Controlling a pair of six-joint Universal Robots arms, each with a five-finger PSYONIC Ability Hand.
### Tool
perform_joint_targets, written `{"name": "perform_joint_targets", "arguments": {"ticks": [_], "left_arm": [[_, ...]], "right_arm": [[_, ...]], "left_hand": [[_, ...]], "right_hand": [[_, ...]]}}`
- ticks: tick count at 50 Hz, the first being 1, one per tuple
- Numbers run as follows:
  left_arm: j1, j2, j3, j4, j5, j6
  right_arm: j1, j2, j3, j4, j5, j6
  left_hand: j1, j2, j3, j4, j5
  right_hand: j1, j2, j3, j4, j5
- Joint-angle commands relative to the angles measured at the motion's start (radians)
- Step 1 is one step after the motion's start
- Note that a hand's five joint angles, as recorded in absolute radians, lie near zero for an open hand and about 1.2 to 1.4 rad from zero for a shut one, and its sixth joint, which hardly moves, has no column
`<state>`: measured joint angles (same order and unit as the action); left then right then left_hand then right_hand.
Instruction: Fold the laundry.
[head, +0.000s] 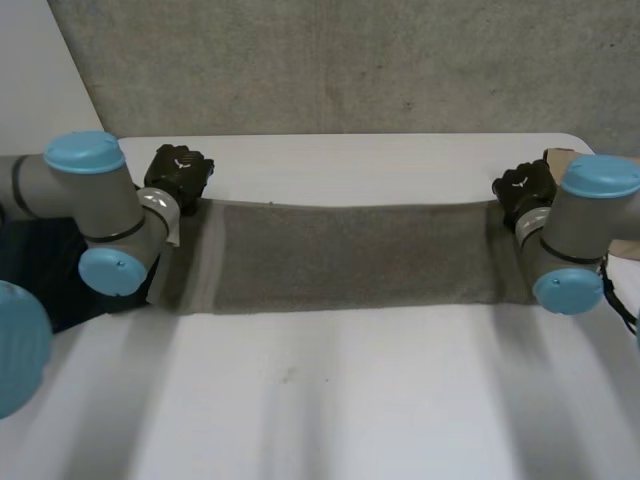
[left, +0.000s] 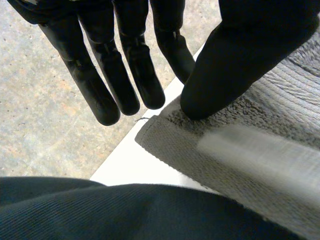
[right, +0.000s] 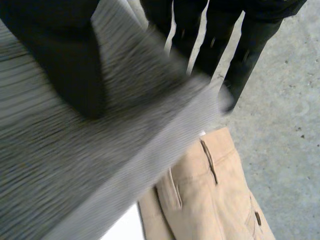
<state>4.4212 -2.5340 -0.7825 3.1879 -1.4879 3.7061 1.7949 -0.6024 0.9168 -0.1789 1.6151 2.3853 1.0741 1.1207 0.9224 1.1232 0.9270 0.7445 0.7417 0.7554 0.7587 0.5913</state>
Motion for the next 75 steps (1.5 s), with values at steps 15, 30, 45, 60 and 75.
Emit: {"name": "perform_joint_targets", "arguments": {"ticks": [15, 30, 45, 60, 75], "left_arm": [[0.001, 0.288, -0.395, 0.204, 0.011, -0.095], [0.0, 0.425, -0.647, 0.345, 0.063, -0.19], [0.0, 0.489, -0.678, 0.348, 0.024, -0.212], [0.037, 0.575, -0.759, 0.345, 0.031, -0.278], [0.047, 0.597, -0.847, 0.354, 0.041, -0.287]], "right_arm": [[-0.13, -0.442, 0.39, 0.108, -0.224, 0.259], [-0.253, -0.366, 0.576, 0.104, -0.351, 0.253], [-0.365, -0.404, 0.582, -0.014, -0.15, 0.112], [-0.083, -0.467, 0.531, -0.169, -0.25, -0.209], [0.468, -0.209, 0.508, -0.312, -0.523, -0.346]], "left_hand": [[-0.9, -0.946, -0.748, -0.949, -0.927], [-0.9, -0.946, -0.748, -0.949, -0.927], [-0.9, -0.946, -0.748, -0.949, -0.927], [-0.9, -0.946, -0.748, -0.949, -0.927], [-0.9, -0.946, -0.748, -0.949, -0.927]], "right_hand": [[-0.57, -0.567, -0.581, -0.584, -0.591], [-0.182, -0.18, -0.193, -0.197, -0.204], [0.652, 0.655, 0.641, 0.638, 0.63], [0.652, 0.655, 0.641, 0.638, 0.63], [0.652, 0.655, 0.641, 0.638, 0.63]]}}
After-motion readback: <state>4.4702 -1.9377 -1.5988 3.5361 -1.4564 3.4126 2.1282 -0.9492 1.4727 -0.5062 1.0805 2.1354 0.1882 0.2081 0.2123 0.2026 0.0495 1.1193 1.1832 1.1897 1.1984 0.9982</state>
